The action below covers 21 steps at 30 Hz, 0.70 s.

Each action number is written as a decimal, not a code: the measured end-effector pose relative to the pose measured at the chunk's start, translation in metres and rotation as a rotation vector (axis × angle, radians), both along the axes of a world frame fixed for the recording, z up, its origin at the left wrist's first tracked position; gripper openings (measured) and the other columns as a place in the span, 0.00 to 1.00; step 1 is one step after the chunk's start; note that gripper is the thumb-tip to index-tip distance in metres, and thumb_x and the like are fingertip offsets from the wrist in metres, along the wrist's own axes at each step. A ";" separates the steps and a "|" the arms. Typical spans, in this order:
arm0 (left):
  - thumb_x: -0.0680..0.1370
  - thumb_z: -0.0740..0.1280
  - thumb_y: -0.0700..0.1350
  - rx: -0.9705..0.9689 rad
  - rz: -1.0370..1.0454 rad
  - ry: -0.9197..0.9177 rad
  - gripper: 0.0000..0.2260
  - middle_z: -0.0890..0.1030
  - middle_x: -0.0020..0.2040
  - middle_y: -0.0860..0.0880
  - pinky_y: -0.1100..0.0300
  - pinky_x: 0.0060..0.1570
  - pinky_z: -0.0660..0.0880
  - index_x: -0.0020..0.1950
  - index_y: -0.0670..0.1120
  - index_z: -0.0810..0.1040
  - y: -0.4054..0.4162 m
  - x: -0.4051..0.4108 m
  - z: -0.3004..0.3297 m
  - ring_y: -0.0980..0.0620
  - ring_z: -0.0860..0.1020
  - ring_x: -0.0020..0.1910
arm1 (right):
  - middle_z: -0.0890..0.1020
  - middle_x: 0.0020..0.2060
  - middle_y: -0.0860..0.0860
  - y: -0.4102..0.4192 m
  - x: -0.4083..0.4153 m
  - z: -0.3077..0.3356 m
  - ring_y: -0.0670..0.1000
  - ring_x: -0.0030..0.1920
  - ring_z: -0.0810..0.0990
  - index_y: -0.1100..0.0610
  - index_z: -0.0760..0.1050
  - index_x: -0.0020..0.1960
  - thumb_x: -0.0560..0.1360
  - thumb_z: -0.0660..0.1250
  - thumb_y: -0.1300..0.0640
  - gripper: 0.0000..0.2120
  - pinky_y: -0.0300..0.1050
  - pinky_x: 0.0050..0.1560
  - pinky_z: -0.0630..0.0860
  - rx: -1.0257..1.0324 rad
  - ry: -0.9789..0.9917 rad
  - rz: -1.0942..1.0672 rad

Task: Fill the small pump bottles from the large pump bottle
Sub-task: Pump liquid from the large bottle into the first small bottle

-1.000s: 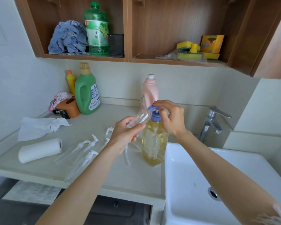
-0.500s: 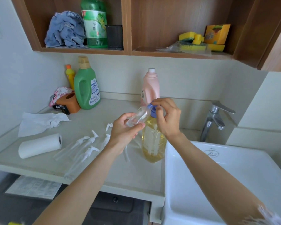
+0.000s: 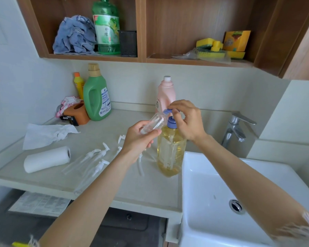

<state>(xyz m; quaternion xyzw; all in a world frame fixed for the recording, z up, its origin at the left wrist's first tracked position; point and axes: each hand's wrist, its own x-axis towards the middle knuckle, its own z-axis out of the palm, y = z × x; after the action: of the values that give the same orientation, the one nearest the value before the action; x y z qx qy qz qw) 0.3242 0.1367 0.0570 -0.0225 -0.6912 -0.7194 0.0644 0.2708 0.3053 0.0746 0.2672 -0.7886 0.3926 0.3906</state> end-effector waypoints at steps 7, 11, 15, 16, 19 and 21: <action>0.69 0.76 0.39 0.017 0.065 0.056 0.14 0.81 0.41 0.48 0.63 0.26 0.68 0.47 0.52 0.77 0.000 -0.005 -0.007 0.53 0.70 0.26 | 0.84 0.47 0.54 -0.011 0.003 -0.021 0.51 0.52 0.80 0.63 0.82 0.48 0.75 0.58 0.59 0.15 0.38 0.55 0.74 -0.175 0.077 -0.023; 0.64 0.78 0.44 -0.010 0.105 0.052 0.16 0.80 0.37 0.49 0.63 0.27 0.68 0.48 0.50 0.78 -0.002 -0.009 -0.017 0.52 0.70 0.25 | 0.83 0.46 0.55 -0.019 0.000 -0.037 0.53 0.51 0.80 0.64 0.81 0.47 0.72 0.57 0.61 0.15 0.39 0.54 0.74 -0.224 0.075 0.000; 0.65 0.79 0.43 -0.034 0.089 0.013 0.15 0.80 0.36 0.49 0.62 0.27 0.69 0.48 0.50 0.78 -0.003 -0.010 -0.018 0.52 0.70 0.26 | 0.83 0.47 0.54 -0.013 -0.001 -0.043 0.50 0.51 0.79 0.64 0.82 0.47 0.70 0.56 0.62 0.17 0.39 0.56 0.74 -0.198 0.077 -0.001; 0.66 0.79 0.42 -0.037 0.078 0.002 0.15 0.80 0.37 0.48 0.63 0.27 0.69 0.48 0.50 0.78 -0.004 -0.010 -0.016 0.53 0.70 0.26 | 0.83 0.46 0.53 -0.013 0.001 -0.041 0.51 0.50 0.79 0.63 0.82 0.47 0.70 0.56 0.61 0.17 0.40 0.54 0.74 -0.182 0.068 -0.016; 0.70 0.76 0.40 -0.025 0.033 -0.008 0.14 0.80 0.39 0.49 0.63 0.26 0.68 0.52 0.48 0.78 -0.006 -0.007 -0.009 0.54 0.71 0.26 | 0.82 0.43 0.53 -0.018 0.004 -0.031 0.53 0.45 0.77 0.61 0.81 0.46 0.69 0.57 0.59 0.15 0.41 0.49 0.72 -0.105 0.038 -0.057; 0.70 0.76 0.40 -0.047 0.013 0.019 0.13 0.80 0.40 0.50 0.62 0.27 0.68 0.52 0.49 0.79 -0.007 -0.005 -0.004 0.54 0.71 0.26 | 0.81 0.41 0.53 -0.015 0.002 -0.019 0.54 0.43 0.77 0.61 0.81 0.44 0.71 0.57 0.59 0.14 0.38 0.48 0.70 -0.101 0.034 -0.053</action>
<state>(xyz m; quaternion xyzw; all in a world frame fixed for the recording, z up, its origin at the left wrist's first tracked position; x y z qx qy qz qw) 0.3196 0.1298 0.0530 -0.0262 -0.7075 -0.7022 0.0749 0.2726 0.2901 0.0560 0.2330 -0.7678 0.4169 0.4271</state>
